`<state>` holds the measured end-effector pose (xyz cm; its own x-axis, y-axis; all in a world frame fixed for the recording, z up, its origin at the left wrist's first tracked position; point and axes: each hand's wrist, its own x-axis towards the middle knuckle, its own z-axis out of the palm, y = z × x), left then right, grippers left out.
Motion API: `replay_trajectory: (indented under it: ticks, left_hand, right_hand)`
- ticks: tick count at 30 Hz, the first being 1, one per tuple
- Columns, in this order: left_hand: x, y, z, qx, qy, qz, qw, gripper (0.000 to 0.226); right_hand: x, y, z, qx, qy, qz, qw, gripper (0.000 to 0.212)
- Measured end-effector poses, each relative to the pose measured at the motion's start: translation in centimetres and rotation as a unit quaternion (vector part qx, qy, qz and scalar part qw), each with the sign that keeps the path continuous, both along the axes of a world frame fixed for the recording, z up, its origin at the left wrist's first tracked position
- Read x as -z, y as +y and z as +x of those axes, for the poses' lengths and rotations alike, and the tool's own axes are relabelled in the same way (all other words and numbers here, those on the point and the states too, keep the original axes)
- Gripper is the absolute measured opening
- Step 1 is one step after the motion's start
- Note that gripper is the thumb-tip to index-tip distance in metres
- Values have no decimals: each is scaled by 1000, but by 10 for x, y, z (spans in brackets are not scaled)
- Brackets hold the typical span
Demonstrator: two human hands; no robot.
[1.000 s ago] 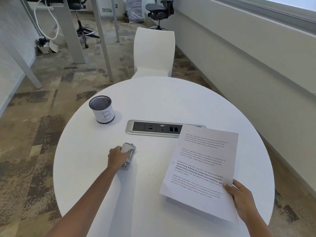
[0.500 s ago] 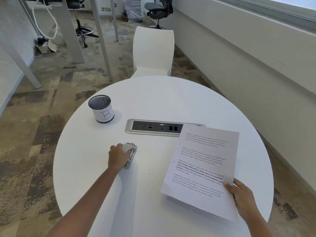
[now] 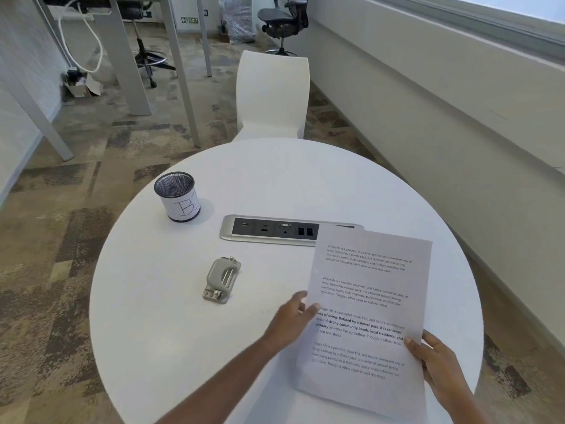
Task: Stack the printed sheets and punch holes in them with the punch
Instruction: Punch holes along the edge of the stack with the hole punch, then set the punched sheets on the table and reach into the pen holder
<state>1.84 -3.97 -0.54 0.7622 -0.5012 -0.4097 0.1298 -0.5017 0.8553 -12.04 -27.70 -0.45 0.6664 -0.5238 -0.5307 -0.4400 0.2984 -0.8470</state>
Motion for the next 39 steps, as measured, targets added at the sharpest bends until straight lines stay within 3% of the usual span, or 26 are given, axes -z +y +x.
replay_trajectory:
  ticks: [5,19,39]
  left_hand:
    - [-2,-18,-4,-82,-19,-32,996,4]
    - [-52,-28,19,-149,-243,-105,953,10]
    - [-25,-49,3,-182,-148,-61,970,16]
  right_hand:
    - [-4,-5,1,-5,-17,-26,999,21]
    - [-40,-11,35,-3,-163,-80,983,23]
    - [-16,-43,30,-40,-109,-122,986,18]
